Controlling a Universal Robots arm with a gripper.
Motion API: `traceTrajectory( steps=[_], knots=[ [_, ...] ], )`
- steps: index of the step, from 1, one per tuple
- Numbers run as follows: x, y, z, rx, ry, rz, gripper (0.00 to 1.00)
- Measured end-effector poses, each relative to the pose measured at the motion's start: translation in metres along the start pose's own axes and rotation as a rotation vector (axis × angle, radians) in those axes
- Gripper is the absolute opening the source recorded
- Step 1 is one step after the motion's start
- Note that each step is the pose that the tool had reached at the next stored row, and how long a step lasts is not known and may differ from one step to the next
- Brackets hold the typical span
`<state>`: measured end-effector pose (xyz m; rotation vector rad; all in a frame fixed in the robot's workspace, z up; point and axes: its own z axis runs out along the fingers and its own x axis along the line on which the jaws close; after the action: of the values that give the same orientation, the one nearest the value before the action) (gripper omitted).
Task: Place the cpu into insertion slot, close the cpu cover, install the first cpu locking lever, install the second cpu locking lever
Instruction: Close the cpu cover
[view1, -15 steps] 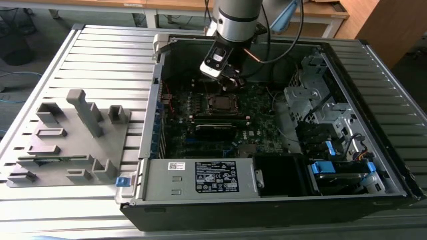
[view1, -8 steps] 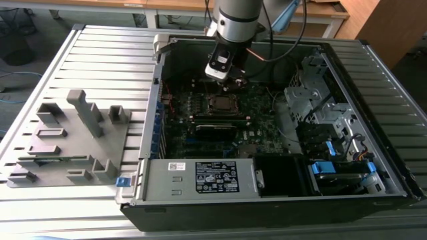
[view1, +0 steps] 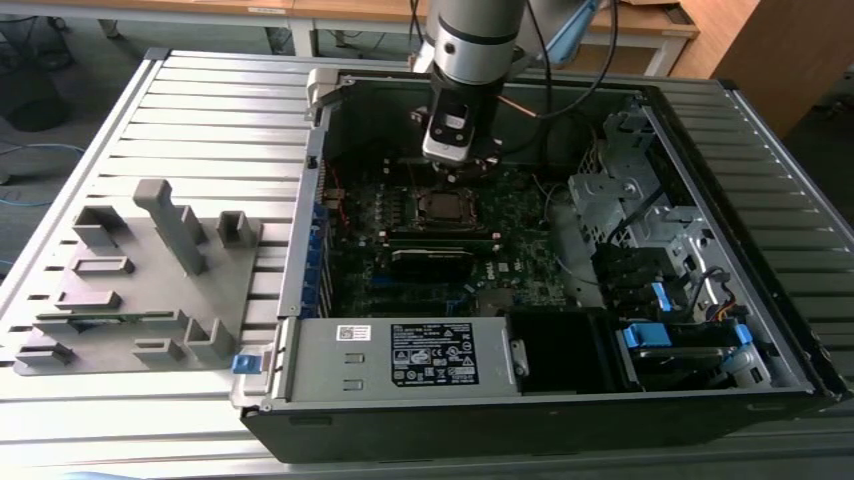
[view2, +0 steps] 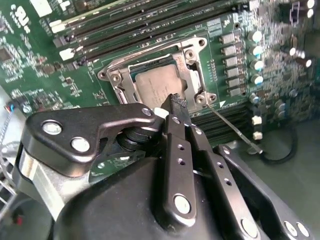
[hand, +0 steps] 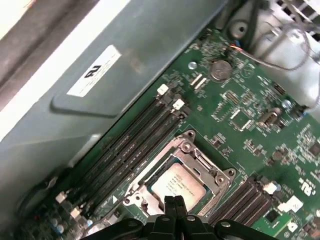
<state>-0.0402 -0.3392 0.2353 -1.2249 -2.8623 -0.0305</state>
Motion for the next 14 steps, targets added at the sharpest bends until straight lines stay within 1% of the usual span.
traceTrajectory(
  steps=[14],
  knots=[
    [0.0, 0.0, 0.0002, 0.0085, 0.0018, -0.255, 0.1]
  ],
)
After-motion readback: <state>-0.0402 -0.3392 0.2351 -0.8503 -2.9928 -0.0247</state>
